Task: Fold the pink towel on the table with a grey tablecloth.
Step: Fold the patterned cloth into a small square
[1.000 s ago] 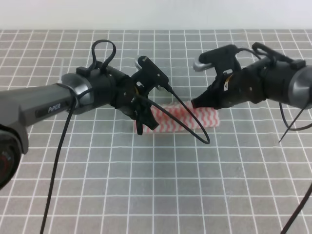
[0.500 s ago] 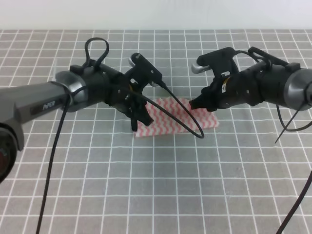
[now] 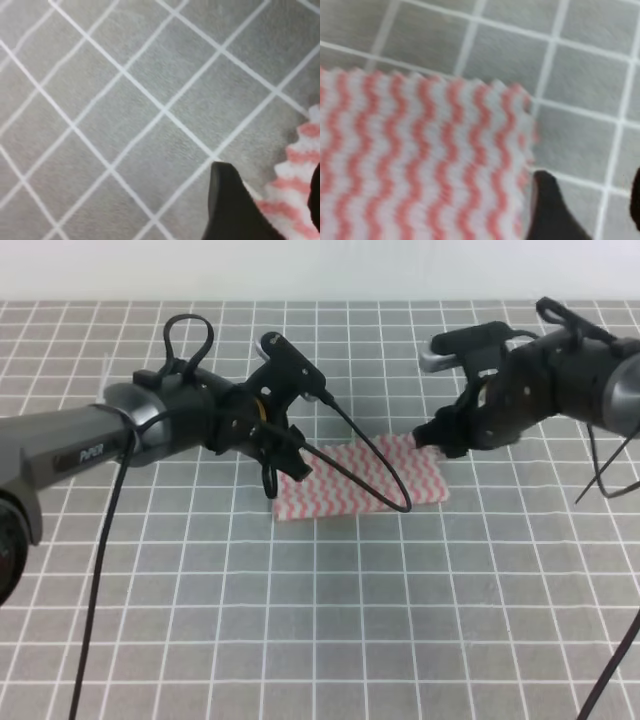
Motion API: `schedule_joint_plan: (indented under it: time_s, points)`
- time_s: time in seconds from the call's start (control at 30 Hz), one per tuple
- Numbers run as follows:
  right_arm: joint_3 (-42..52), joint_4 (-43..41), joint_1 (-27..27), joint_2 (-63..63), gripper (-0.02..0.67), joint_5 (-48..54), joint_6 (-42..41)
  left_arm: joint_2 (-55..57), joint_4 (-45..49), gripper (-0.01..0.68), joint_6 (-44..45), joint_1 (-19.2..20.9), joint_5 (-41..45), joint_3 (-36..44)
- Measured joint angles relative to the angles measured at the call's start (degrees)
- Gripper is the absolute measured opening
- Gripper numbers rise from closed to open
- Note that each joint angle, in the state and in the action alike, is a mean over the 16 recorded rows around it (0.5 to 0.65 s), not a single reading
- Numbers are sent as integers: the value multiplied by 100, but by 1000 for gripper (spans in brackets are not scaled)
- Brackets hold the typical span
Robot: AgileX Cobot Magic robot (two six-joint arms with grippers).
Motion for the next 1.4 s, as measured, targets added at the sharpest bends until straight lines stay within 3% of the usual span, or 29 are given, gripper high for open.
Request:
schedule_joint_plan:
  time_s: [0.27,0.6,1.4]
  points:
    - [-46,637,-151,13,359,502,-77,-90,-495,183,92,-21,715,-383]
    - [-49,1465,-176,135,369,634,-461,49,-1573,5,647,-39,1749,-751]
    - [-204,2035,-193,415,299,844,-851,592,-1685,0,839,-38,2153,-793]
